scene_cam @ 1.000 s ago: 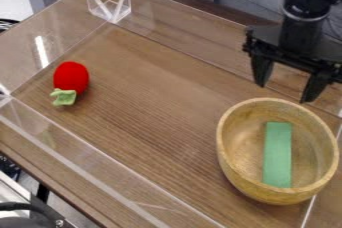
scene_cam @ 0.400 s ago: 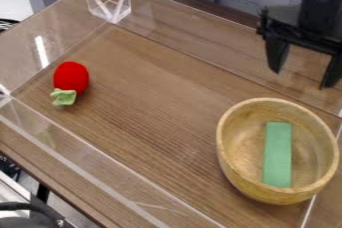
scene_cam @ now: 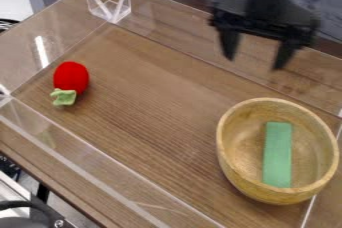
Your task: Put the green stick in the brown bowl
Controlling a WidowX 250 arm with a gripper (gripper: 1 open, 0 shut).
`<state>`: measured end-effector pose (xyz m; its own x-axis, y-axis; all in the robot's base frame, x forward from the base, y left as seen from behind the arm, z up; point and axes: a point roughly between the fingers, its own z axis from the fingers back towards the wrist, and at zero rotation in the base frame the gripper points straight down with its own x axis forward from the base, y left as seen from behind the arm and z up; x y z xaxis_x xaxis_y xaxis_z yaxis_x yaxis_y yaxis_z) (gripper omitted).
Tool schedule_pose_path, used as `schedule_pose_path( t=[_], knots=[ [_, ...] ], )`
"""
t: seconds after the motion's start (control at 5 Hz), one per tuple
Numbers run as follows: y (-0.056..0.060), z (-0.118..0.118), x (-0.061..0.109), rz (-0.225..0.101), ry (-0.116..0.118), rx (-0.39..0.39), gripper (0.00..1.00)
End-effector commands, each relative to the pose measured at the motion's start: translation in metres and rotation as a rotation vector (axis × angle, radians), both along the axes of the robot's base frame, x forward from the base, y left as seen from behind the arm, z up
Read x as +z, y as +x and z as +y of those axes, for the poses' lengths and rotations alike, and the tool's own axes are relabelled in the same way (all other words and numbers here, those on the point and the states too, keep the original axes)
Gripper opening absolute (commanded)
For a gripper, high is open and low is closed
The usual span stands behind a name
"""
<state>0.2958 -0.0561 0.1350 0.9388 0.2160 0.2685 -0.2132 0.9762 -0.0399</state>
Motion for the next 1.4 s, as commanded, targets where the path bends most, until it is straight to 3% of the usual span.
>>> schedule_pose_path(
  t=[0.0,0.6,1.2],
  knots=[
    [0.007,0.03,0.015,-0.058,0.005,-0.015,1.0],
    [0.027,0.097,0.009,-0.052,0.063,-0.052,1.0],
    [0.049,0.101,-0.029,-0.039,0.056,0.032,1.0]
  ],
)
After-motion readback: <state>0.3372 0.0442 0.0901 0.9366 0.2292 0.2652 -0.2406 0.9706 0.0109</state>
